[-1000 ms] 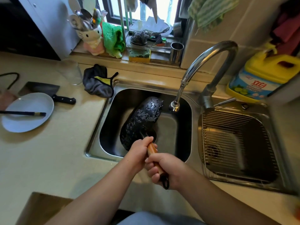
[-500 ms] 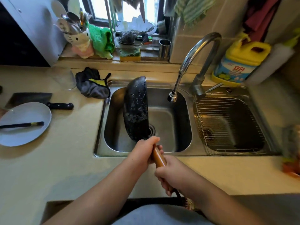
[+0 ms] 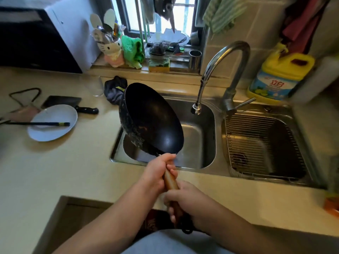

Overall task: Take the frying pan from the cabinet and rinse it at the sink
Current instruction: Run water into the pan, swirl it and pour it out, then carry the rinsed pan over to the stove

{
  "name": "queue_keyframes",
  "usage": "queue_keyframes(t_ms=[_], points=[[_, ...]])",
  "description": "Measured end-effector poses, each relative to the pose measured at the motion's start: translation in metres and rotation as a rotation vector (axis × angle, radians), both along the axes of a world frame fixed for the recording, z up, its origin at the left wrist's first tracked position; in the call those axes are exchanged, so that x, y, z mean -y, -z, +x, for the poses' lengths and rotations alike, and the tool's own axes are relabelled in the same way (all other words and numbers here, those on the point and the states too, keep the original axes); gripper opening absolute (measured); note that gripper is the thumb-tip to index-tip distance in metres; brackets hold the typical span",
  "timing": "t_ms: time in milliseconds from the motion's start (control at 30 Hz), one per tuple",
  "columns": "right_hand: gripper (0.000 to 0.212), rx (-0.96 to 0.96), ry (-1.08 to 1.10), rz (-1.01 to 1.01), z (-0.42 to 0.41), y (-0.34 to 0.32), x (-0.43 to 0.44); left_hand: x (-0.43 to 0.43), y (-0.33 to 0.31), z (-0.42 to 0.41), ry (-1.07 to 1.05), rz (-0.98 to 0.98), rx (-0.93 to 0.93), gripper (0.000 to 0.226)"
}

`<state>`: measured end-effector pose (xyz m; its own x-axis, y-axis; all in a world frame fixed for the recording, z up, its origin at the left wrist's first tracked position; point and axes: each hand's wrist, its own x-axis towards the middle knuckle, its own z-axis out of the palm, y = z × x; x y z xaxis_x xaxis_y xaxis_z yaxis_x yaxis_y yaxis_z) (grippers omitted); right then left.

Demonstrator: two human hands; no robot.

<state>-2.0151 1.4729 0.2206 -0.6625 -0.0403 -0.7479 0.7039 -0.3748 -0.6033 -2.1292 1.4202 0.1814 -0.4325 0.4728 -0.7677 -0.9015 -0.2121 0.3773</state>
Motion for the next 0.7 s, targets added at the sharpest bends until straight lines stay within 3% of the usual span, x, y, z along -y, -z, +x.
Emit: queue_keyframes(t_ms=[67,167,233,333,433,533,700], points=[[0.007,0.086,0.059,-0.273,0.01,-0.002,-0.012,-0.005,-0.002,0.013,-0.023,0.058,-0.013,0.035],[0.032,0.136,-0.039,-0.396,0.028,-0.001,-0.032,-0.015,-0.004,0.035,-0.085,0.102,-0.046,0.038],[0.037,0.11,-0.124,-0.345,0.04,-0.001,-0.042,-0.02,-0.007,0.05,-0.133,0.108,-0.055,0.04],[0.021,0.036,-0.195,-0.255,0.054,-0.003,-0.051,-0.022,-0.014,0.074,-0.209,0.066,-0.075,0.041],[0.018,0.023,-0.299,-0.163,0.069,-0.003,-0.055,-0.016,-0.018,0.1,-0.256,-0.091,-0.153,0.039],[0.01,-0.125,-0.47,0.019,0.086,0.0,-0.05,-0.002,-0.02,0.126,-0.338,-0.25,-0.212,0.036],[0.013,-0.279,-0.703,0.134,0.104,0.002,-0.021,0.038,-0.022,0.163,-0.556,-0.365,-0.307,0.033]])
